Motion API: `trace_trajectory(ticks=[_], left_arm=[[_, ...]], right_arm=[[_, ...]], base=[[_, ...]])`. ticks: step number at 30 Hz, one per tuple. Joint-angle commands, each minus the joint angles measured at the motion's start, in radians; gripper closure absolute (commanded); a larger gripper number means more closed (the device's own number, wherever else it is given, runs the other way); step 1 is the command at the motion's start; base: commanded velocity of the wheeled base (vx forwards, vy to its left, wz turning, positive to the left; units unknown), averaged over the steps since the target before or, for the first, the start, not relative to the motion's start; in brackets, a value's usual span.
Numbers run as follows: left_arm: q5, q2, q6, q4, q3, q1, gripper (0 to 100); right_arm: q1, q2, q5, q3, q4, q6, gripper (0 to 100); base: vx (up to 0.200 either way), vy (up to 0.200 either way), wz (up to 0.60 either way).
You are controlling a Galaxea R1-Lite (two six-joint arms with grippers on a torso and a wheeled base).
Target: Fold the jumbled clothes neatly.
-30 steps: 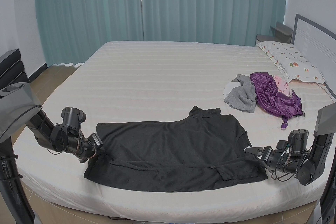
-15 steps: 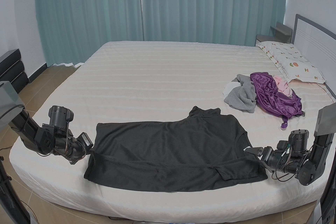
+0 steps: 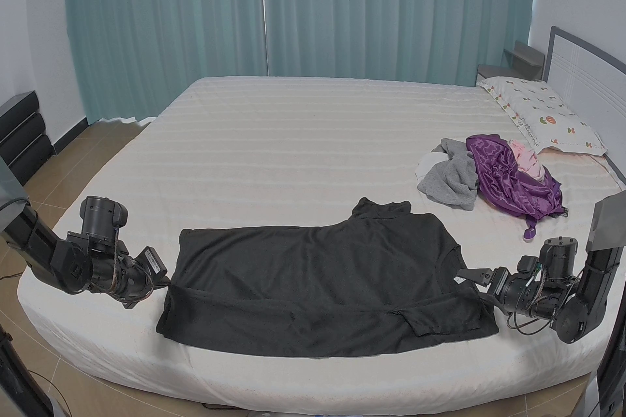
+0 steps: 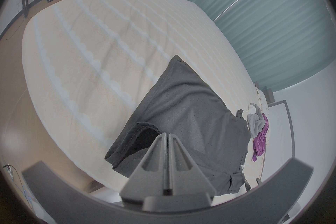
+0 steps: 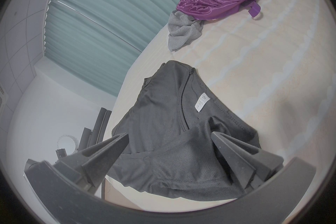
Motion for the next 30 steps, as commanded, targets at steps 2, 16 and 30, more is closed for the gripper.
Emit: trace_trajectory(ticks=[2, 16, 30], left_arm=[[0.0, -0.027, -0.002, 0.0, 0.014, 0.0, 100], [-0.012, -0.023, -0.007, -0.001, 0.014, 0.0, 100], [-0.012, -0.026, -0.007, 0.0, 0.016, 0.0, 100]], right_arm=[[0.0, 0.035, 0.004, -0.023, -0.002, -0.015, 0], [-0.06, 0.166, 0.072, -0.15, 0.018, -0.179, 0], [-0.064, 0.21, 0.116, -0.112, -0.037, -0.222, 100]], base=[[0.0, 0.0, 0.0], [0.0, 0.0, 0.0], [0.0, 0.0, 0.0]])
